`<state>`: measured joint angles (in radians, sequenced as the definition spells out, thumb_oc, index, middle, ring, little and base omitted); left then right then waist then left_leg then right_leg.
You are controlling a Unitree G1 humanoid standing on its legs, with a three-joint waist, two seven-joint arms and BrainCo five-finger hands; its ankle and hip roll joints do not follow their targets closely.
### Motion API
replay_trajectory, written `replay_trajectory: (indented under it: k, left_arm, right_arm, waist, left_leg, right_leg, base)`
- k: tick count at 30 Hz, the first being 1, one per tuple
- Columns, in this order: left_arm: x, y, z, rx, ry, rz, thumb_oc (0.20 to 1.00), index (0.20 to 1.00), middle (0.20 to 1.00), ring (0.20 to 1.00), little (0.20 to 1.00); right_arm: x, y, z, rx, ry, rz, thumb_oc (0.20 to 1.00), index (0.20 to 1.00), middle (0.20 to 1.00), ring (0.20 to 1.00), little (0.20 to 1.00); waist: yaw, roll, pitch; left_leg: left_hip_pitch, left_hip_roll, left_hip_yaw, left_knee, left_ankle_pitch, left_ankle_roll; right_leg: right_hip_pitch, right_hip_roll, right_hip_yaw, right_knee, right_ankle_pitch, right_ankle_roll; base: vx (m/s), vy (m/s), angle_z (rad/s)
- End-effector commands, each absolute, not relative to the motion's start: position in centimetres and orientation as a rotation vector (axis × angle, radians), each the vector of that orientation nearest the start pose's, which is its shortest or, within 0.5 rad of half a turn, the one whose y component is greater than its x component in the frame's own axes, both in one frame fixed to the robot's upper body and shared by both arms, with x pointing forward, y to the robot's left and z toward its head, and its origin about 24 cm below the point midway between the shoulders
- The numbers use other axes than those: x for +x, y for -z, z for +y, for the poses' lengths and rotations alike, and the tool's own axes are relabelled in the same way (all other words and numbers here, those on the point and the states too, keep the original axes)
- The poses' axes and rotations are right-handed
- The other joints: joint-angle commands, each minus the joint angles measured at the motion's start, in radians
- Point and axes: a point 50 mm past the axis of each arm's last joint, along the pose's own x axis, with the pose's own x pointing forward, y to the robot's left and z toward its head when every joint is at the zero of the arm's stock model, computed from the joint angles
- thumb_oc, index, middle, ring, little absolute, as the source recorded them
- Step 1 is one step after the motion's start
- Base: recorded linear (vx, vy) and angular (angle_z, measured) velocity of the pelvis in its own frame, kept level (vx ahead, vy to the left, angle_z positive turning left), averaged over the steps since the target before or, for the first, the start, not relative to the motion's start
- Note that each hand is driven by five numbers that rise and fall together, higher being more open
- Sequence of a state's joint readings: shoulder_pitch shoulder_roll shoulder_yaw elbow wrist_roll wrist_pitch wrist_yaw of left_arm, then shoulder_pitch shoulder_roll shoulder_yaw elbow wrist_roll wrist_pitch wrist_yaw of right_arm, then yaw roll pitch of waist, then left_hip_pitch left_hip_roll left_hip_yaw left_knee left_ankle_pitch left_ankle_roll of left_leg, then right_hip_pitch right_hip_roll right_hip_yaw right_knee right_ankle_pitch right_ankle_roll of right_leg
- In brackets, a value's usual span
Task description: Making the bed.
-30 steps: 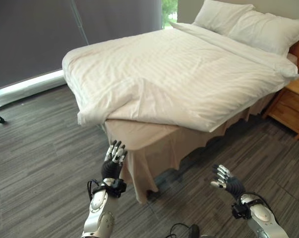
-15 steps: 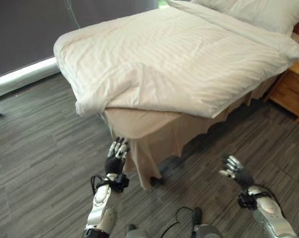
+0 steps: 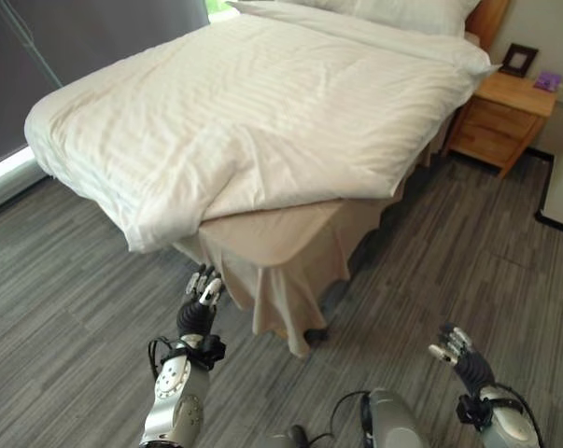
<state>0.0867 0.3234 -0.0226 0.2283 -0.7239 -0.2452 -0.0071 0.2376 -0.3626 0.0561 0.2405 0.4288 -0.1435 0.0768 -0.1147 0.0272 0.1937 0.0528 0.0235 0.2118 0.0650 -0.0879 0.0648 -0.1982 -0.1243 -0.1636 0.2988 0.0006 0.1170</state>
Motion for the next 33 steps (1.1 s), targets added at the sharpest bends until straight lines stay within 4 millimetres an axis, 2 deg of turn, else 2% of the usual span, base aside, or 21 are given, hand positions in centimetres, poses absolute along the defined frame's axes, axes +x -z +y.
replay_trajectory:
  k: [1, 5, 10, 14, 17, 25, 27, 28, 29, 31, 33]
  left_arm:
    - [22.6, -2.3, 23.6, -0.367, -0.137, -0.058, 1.0, 1.0, 1.0, 1.0, 1.0]
    - [22.1, -1.9, 23.3, -0.427, -0.137, -0.049, 1.0, 1.0, 1.0, 1.0, 1.0]
    - [21.9, -1.6, 22.7, -0.434, -0.114, -0.027, 1.0, 1.0, 1.0, 1.0, 1.0]
    - [21.7, -1.5, 22.7, -0.424, -0.108, -0.018, 1.0, 1.0, 1.0, 1.0, 1.0]
    - [21.4, -1.8, 22.8, -0.431, -0.103, -0.026, 1.0, 1.0, 1.0, 1.0, 1.0]
    - [20.9, -1.5, 22.3, -0.443, -0.056, 0.0, 1.0, 1.0, 1.0, 1.0, 1.0]
    - [20.8, -1.6, 22.2, -0.446, -0.042, 0.003, 1.0, 1.0, 1.0, 1.0, 1.0]
    - [20.8, -1.6, 22.2, -0.446, -0.042, 0.003, 1.0, 1.0, 1.0, 1.0, 1.0]
    - [20.9, -1.6, 22.1, -0.448, -0.03, 0.008, 1.0, 1.0, 1.0, 1.0, 1.0]
    - [20.9, -1.6, 22.1, -0.447, -0.02, 0.01, 1.0, 1.0, 1.0, 1.0, 1.0]
    - [21.0, -1.6, 22.0, -0.444, -0.02, 0.01, 1.0, 1.0, 1.0, 1.0, 1.0]
  right_arm:
    - [19.5, 2.1, -23.1, 0.019, -0.025, 0.237, 1.0, 1.0, 1.0, 1.0, 1.0]
    - [20.1, 1.6, -23.3, -0.003, -0.038, 0.222, 1.0, 1.0, 1.0, 1.0, 1.0]
    - [20.1, 1.4, -24.0, -0.04, -0.026, 0.228, 1.0, 1.0, 1.0, 1.0, 1.0]
    - [20.6, 0.3, -25.0, -0.061, 0.008, 0.181, 1.0, 1.0, 1.0, 1.0, 1.0]
    - [21.6, -2.0, -26.1, -0.087, 0.038, 0.081, 1.0, 1.0, 1.0, 1.0, 1.0]
    - [23.7, -4.8, -26.9, -0.234, 0.006, 0.003, 1.0, 1.0, 1.0, 1.0, 1.0]
    - [25.4, -6.3, -27.3, -0.285, 0.017, -0.041, 1.0, 1.0, 1.0, 1.0, 1.0]
    - [25.4, -6.3, -27.3, -0.285, 0.017, -0.042, 1.0, 1.0, 1.0, 1.0, 1.0]
    - [26.3, -7.4, -27.2, -0.314, 0.01, -0.074, 1.0, 1.0, 1.0, 1.0, 1.0]
    - [26.9, -8.3, -26.8, -0.307, -0.009, -0.111, 1.0, 1.0, 1.0, 1.0, 1.0]
    - [26.9, -8.3, -26.5, -0.277, -0.015, -0.119, 1.0, 1.0, 1.0, 1.0, 1.0]
  waist:
    - [0.041, -0.012, -0.042]
    - [0.058, -0.008, -0.068]
    - [0.056, -0.011, -0.074]
    - [0.056, -0.012, -0.077]
    - [0.058, -0.01, -0.078]
    - [0.075, -0.015, -0.092]
    - [0.088, -0.016, -0.089]
    - [0.088, -0.016, -0.089]
    - [0.097, -0.019, -0.088]
    - [0.102, -0.024, -0.088]
    - [0.104, -0.027, -0.088]
  left_leg:
    - [0.057, 0.035, -0.039, -0.124, 0.067, -0.076]
    - [0.07, 0.05, -0.015, -0.135, 0.087, -0.09]
    - [0.075, 0.055, -0.029, -0.143, 0.098, -0.103]
    - [0.075, 0.054, -0.039, -0.152, 0.097, -0.106]
    - [0.048, 0.05, -0.039, -0.152, 0.091, -0.106]
    - [0.03, 0.047, -0.043, -0.152, 0.083, -0.105]
    - [0.029, 0.044, -0.045, -0.152, 0.082, -0.103]
    - [0.029, 0.044, -0.045, -0.152, 0.082, -0.103]
    - [0.029, 0.043, -0.047, -0.152, 0.081, -0.103]
    - [0.033, 0.041, -0.05, -0.152, 0.078, -0.1]
    - [0.036, 0.039, -0.054, -0.152, 0.076, -0.099]
  right_leg:
    - [0.127, 0.011, 0.039, -0.175, 0.035, 0.017]
    - [0.181, 0.023, 0.014, -0.256, 0.027, 0.004]
    - [0.229, 0.029, -0.005, -0.315, 0.028, -0.003]
    - [0.246, 0.034, -0.006, -0.347, 0.034, -0.003]
    - [0.229, 0.036, -0.005, -0.363, 0.039, -0.001]
    - [0.228, 0.039, -0.01, -0.386, 0.044, 0.003]
    - [0.229, 0.037, -0.011, -0.386, 0.044, 0.006]
    - [0.229, 0.037, -0.011, -0.386, 0.044, 0.006]
    - [0.231, 0.037, -0.013, -0.386, 0.045, 0.006]
    - [0.238, 0.038, -0.012, -0.386, 0.045, 0.005]
    - [0.243, 0.037, -0.014, -0.386, 0.044, 0.006]
  base:
    - [0.08, -0.147, 0.11]
    - [0.08, -0.087, -0.35]
    - [0.07, -0.075, 0.11]
    - [0.07, -0.039, 0.05]
    - [0.02, -0.018, 0.03]
    - [0.04, -0.021, 0.03]
    - [0.01, -0.005, 0.02]
    - [0.0, 0.0, 0.0]
    - [0.0, 0.0, 0.0]
    - [0.03, 0.004, 0.03]
    - [0.02, 0.01, 0.04]
